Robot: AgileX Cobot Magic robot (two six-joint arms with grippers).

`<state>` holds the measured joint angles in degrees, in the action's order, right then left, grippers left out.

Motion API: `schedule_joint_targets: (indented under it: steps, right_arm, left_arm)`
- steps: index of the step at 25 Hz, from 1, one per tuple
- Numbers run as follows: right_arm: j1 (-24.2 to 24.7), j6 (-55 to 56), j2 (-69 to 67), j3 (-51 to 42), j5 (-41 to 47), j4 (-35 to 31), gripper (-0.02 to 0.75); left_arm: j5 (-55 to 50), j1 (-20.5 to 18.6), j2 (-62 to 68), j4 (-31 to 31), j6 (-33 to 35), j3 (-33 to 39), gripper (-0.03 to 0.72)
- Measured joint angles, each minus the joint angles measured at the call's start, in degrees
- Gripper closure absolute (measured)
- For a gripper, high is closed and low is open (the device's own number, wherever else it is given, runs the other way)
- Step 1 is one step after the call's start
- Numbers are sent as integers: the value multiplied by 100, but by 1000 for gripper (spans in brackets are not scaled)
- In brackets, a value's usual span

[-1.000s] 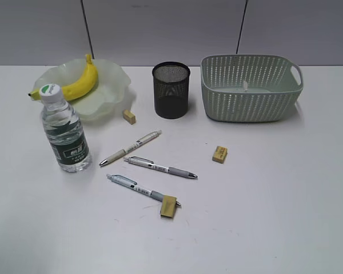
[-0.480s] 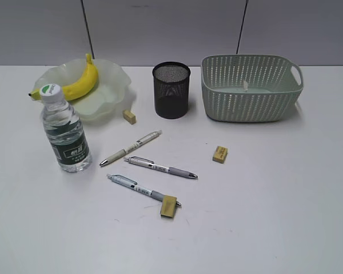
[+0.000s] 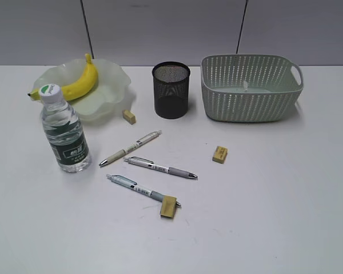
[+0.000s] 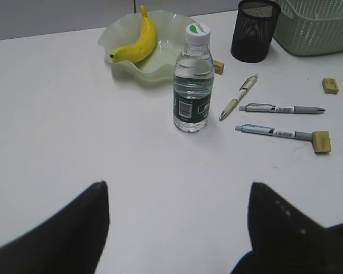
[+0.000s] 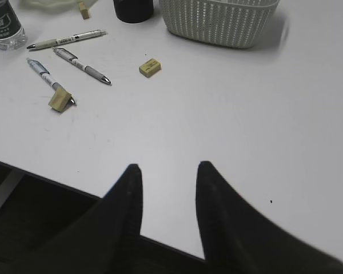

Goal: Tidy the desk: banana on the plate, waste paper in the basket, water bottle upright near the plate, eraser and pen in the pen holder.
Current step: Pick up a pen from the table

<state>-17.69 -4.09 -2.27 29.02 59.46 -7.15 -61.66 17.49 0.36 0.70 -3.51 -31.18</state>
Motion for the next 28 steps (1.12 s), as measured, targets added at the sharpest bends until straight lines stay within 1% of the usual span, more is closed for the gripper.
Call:
schedule_joint_targets:
  steps: [9, 12, 16, 22, 28]
  right_arm:
    - [0, -13, -13, 0, 0, 0, 472]
    - [0, -150, -271, 0, 0, -40, 472]
    - [0, -958, -1221, 112, -104, -195, 472]
    - [0, -2347, -3148, 557, -880, -653, 472]
    - [0, -2653, -5158, 1405, -1335, -892, 472]
  left_arm:
    - [90, 0, 0, 0, 0, 35, 123]
    - [90, 0, 0, 3, 0, 35, 125]
    - [90, 0, 0, 3, 0, 35, 125]
    - [101, 0, 0, 3, 0, 35, 125]
    - [112, 0, 0, 3, 0, 35, 125]
